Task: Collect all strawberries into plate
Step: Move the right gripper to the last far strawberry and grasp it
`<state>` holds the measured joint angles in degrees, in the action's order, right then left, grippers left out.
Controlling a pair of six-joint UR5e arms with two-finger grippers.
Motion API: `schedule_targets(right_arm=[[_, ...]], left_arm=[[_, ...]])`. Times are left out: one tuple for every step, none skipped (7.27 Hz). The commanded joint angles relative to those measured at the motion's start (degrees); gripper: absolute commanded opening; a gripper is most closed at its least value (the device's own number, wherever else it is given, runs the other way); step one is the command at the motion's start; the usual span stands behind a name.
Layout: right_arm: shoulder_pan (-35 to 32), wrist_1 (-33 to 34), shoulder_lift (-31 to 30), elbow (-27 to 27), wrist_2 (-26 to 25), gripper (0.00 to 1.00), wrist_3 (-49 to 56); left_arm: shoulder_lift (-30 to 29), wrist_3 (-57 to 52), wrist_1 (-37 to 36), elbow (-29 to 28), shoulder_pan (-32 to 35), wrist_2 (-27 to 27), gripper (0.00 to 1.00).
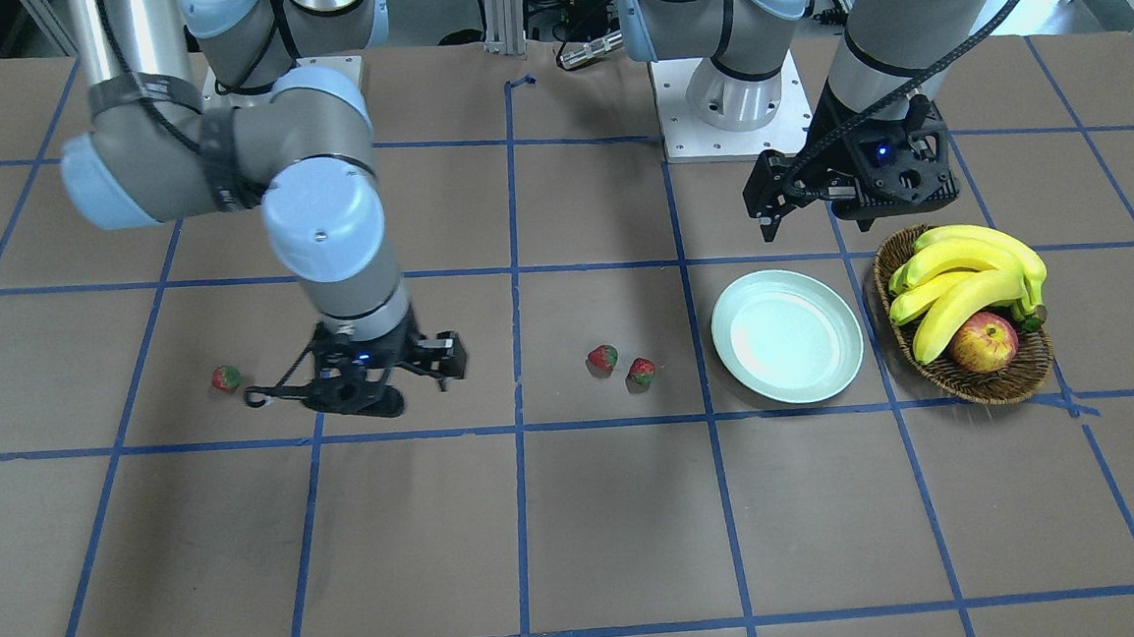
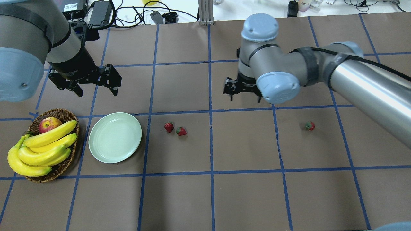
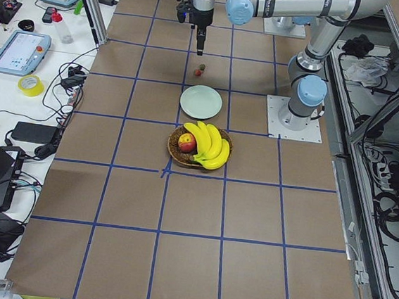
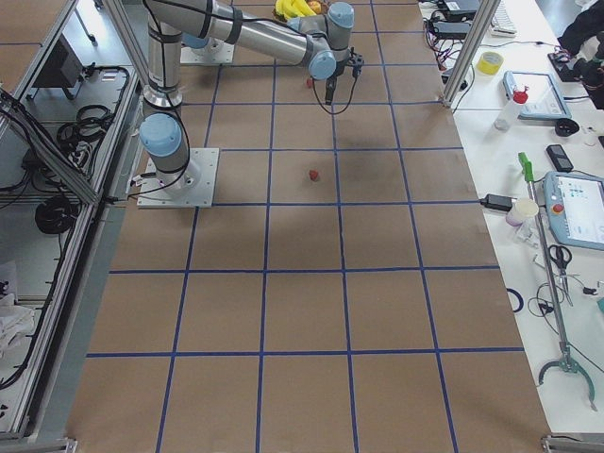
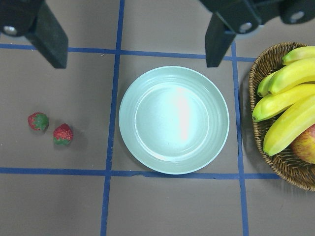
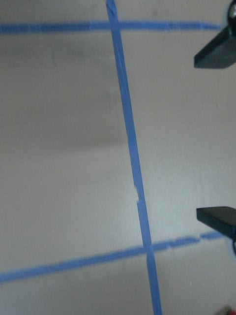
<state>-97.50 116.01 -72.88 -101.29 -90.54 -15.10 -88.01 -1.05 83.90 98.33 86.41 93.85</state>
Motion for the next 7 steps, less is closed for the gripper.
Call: schedule_targets(right_arm=[[13.43, 0.08, -3.75, -7.14, -2.88, 1.0, 11.9], [16.78, 1.57, -3.76, -9.86, -3.06, 1.0, 17.33], [18.82, 9.07, -3.15, -13.98, -2.97, 0.99, 18.6], [18.84, 17.06, -1.93, -17.76, -2.36, 0.98, 19.84], [18.84, 18.62, -0.87, -19.02, -2.27, 0.98, 19.85], [18.84, 18.2, -0.78, -19.47, -2.7, 0.97, 20.11], [18.84, 17.93, -0.78, -19.91, -3.75, 0.9, 20.37]], left_arm=[[0.03, 0.0, -0.05, 0.8, 0.08, -0.07, 1.0], [0.03, 0.0, 0.03, 0.9, 0.08, 0.02, 1.0], [0.03, 0.0, 0.12, 0.9, 0.08, 0.11, 1.0], [0.29, 0.0, 0.12, 0.9, 0.08, 0.19, 1.0], [0.3, 0.0, 0.21, 0.98, 0.08, 0.28, 1.0], [0.21, 0.0, 0.21, 0.98, 0.08, 0.2, 1.0], [0.12, 0.0, 0.21, 0.98, 0.08, 0.11, 1.0]])
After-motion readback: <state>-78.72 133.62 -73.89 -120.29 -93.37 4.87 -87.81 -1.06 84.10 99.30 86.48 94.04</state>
